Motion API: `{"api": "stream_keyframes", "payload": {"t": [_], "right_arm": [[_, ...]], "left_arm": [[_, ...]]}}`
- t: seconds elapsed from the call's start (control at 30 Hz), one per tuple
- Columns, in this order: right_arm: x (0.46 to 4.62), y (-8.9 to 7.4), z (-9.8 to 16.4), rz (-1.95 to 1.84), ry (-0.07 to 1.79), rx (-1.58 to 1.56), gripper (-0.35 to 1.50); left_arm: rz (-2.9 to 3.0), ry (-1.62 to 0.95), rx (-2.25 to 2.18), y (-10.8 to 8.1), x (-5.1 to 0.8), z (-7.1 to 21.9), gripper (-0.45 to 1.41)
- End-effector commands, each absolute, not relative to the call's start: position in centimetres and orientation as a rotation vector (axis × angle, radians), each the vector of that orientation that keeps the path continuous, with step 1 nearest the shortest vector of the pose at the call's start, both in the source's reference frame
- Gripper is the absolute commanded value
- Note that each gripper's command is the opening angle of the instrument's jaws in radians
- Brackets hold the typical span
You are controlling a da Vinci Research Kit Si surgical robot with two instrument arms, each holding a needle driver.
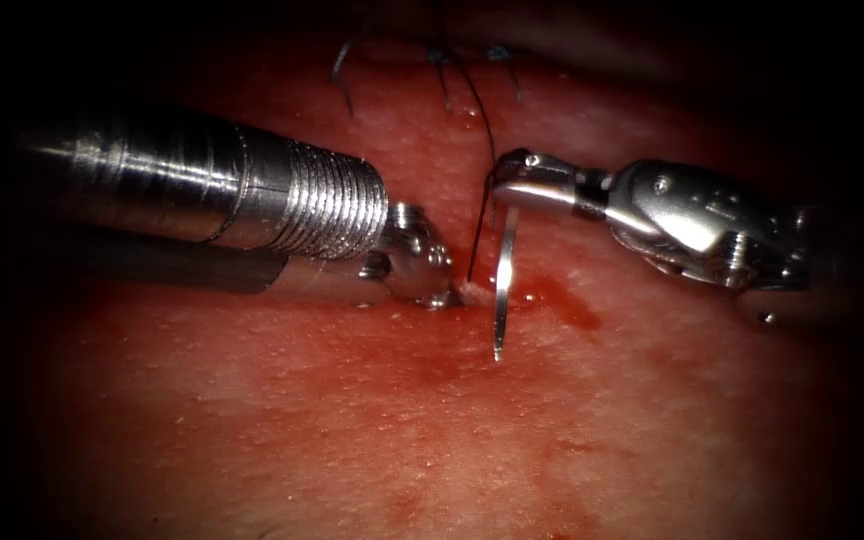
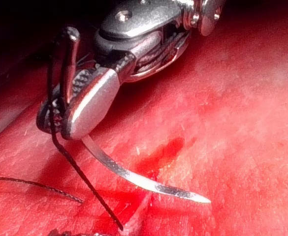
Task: Wound Closure
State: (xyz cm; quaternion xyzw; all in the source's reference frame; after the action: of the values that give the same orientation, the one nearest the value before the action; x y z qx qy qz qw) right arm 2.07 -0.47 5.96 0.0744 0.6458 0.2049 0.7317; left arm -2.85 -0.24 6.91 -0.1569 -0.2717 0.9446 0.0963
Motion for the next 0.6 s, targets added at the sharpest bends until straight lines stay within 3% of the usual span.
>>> {"api": "stream_keyframes", "payload": {"t": [0.03,0.6], "right_arm": [[2.17,-0.44,6.02,0.424,1.421,0.124,-0.35],[2.39,-0.54,6.12,0.071,1.408,-0.188,-0.35]], "left_arm": [[2.796,-0.824,-0.482,-0.28,-2.9,6.9,-0.13],[2.801,-0.886,-0.528,-0.46,-2.85,6.75,-0.11]]}}
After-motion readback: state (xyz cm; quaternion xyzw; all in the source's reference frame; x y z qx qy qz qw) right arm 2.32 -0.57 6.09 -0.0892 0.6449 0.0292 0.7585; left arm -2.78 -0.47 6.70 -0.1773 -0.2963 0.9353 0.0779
